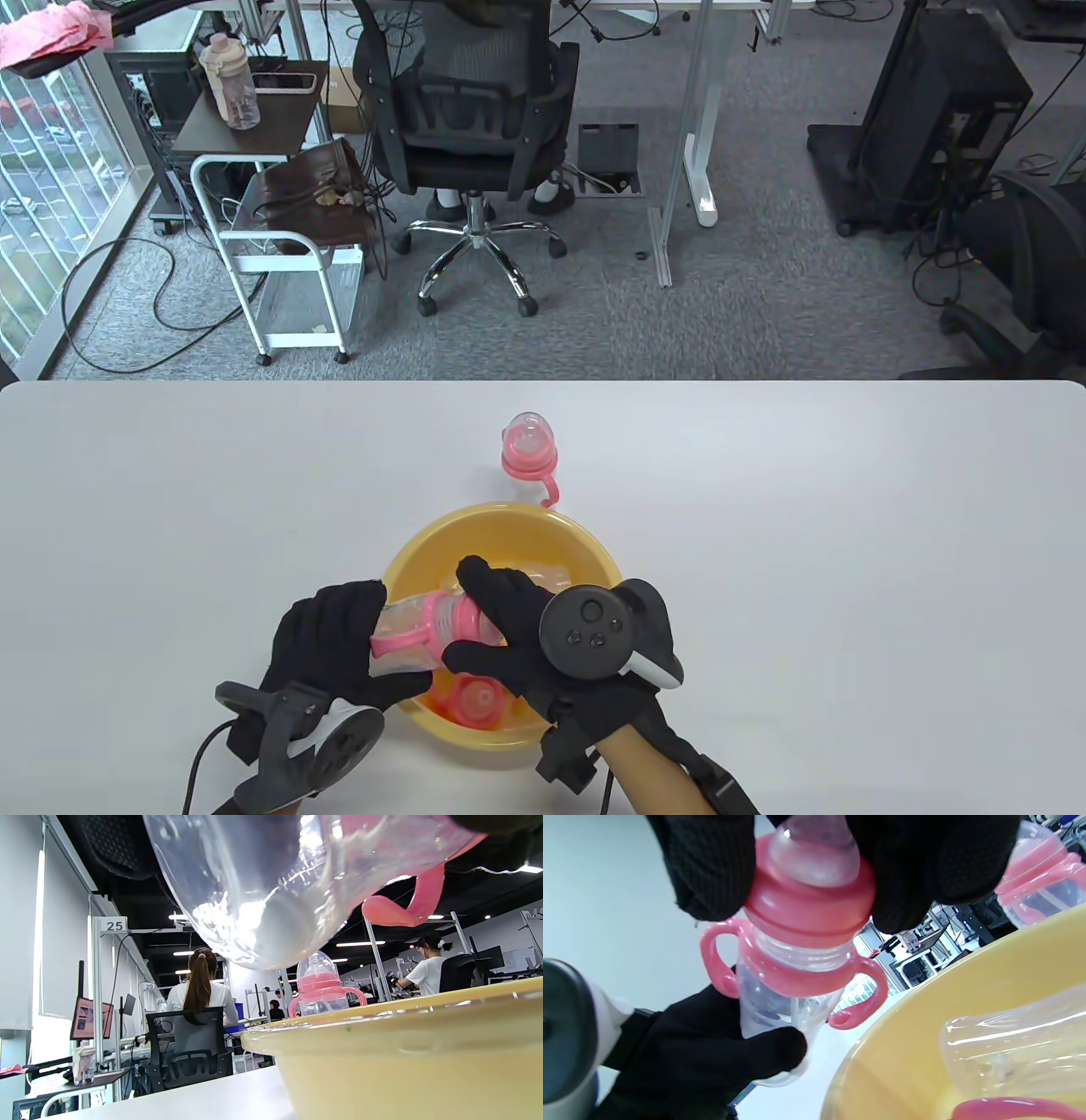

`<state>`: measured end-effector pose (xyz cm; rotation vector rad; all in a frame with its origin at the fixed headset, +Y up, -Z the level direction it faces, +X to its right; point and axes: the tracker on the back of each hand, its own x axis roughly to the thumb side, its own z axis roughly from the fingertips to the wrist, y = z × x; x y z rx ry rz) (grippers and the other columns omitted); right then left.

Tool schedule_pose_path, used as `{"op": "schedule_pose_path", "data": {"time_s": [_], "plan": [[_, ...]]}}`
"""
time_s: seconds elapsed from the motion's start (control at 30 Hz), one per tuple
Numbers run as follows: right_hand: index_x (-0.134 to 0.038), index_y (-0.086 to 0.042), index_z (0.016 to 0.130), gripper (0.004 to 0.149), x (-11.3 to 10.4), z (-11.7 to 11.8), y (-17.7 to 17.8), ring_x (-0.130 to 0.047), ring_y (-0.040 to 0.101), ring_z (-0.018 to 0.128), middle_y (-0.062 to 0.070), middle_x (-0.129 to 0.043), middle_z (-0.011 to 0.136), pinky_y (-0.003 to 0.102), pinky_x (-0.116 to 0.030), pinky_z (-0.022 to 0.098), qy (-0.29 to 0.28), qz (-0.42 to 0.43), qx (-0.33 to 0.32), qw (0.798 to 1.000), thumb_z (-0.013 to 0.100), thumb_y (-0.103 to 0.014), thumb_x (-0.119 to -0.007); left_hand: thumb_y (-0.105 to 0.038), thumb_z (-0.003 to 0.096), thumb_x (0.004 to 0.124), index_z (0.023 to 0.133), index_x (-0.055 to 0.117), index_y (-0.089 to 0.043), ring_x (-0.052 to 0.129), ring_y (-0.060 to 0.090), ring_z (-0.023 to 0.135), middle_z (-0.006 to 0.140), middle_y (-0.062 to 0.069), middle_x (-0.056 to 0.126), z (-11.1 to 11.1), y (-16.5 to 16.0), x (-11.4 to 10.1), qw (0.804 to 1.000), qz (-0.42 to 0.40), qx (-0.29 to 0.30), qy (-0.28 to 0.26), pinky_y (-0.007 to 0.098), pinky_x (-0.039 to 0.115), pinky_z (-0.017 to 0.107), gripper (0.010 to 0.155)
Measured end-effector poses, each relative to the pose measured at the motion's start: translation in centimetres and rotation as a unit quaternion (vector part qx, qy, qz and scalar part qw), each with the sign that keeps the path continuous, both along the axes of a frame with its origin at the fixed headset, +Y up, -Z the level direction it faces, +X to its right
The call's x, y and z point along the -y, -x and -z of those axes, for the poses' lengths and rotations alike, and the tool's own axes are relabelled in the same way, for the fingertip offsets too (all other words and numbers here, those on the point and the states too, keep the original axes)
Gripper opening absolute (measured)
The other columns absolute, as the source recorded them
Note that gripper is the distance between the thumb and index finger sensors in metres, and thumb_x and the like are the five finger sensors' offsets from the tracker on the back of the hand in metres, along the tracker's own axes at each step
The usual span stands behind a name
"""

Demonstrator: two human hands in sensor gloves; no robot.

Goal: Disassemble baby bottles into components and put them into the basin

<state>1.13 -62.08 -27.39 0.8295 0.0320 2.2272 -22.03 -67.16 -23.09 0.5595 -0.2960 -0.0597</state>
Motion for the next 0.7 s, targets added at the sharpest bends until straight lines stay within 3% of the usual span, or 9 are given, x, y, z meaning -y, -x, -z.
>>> {"op": "schedule_pose_path", "data": {"time_s": [0.17, 0.3, 0.7], "plan": [[-0.048, -0.003, 0.113, 0.08, -0.7, -0.2, -0.6, -0.092, 0.046, 0.068, 0.034, -0.066, 0.101, 0.053, -0.084, 0.05, -0.009, 0.021, 0.019, 1.0, 0.055, -0.048, -0.077, -0.078, 0.0297, 0.063, 0.102, 0.065, -0.012, 0.093, 0.032, 0.085, 0.096, 0.013, 0.082, -0.1, -0.3, 0.1, 1.0, -0.001, 0.001, -0.002, 0.053, 0.076, 0.066, 0.098], [-0.053, 0.0, 0.11, 0.079, -1.6, -0.7, -1.2, -0.096, 0.044, 0.061, 0.035, -0.071, 0.096, 0.051, -0.086, 0.044, -0.021, 0.091, 0.042, 0.995, 0.054, -0.05, -0.076, -0.078, 0.0298, 0.063, 0.102, 0.065, -0.012, 0.093, 0.032, 0.085, 0.096, 0.013, 0.082, 0.0, -0.3, 0.1, 1.0, -0.01, 0.002, 0.0, 0.053, 0.076, 0.066, 0.098], [-0.05, 0.0, 0.111, 0.081, -4.1, -2.1, -2.2, -0.094, 0.046, 0.068, 0.035, -0.067, 0.099, 0.053, -0.086, 0.05, -0.085, 0.177, 0.051, 0.979, 0.052, -0.046, -0.08, -0.078, 0.0305, 0.064, 0.102, 0.065, -0.011, 0.092, 0.033, 0.085, 0.096, 0.013, 0.081, 0.8, 0.4, 0.8, 0.999, 0.004, -0.018, 0.04, 0.054, 0.076, 0.066, 0.098]]}}
